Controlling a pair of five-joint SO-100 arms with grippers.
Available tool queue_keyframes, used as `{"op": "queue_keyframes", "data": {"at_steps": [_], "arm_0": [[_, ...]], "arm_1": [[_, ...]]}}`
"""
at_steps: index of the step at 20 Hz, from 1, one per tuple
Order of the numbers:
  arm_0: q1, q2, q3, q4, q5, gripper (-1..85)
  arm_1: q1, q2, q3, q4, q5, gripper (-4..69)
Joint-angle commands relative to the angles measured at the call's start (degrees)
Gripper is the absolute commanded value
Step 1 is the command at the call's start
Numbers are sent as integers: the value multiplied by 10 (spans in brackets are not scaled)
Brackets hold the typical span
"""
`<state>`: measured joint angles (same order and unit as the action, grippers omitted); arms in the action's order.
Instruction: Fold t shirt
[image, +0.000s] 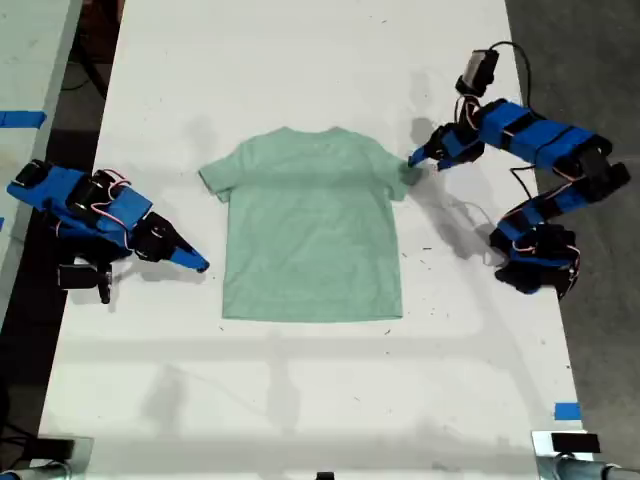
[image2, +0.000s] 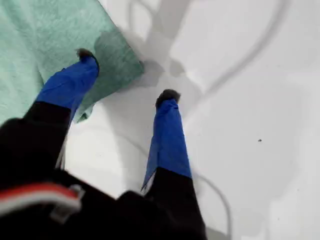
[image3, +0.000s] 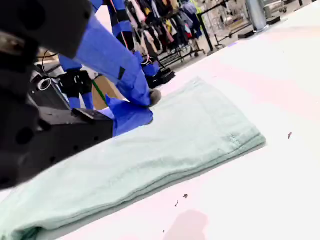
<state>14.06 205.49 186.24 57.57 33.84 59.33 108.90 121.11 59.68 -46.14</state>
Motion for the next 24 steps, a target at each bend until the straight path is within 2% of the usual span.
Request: {"op": "queue_keyframes", "data": {"at_steps": [1,4,6,8,14,19,24], "arm_0": [[-4,5,25,-2,3,-2],[-4,5,25,-2,3,-2],[-4,5,25,-2,3,-2],[-4,5,25,-2,3,-2],[-4,5,25,-2,3,-2],[-4,5,25,-2,3,-2],[-4,5,25,-2,3,-2]], "arm_1": [[-22,-48,-6,-57,18,188],[-42,-110,-21,-76,32,122],[-48,-124,-29,-76,35,5],[-55,-125,-38,-69,33,6],[-67,-26,-94,18,33,6],[-127,56,-194,87,46,6],[-200,42,-278,83,63,6]]}}
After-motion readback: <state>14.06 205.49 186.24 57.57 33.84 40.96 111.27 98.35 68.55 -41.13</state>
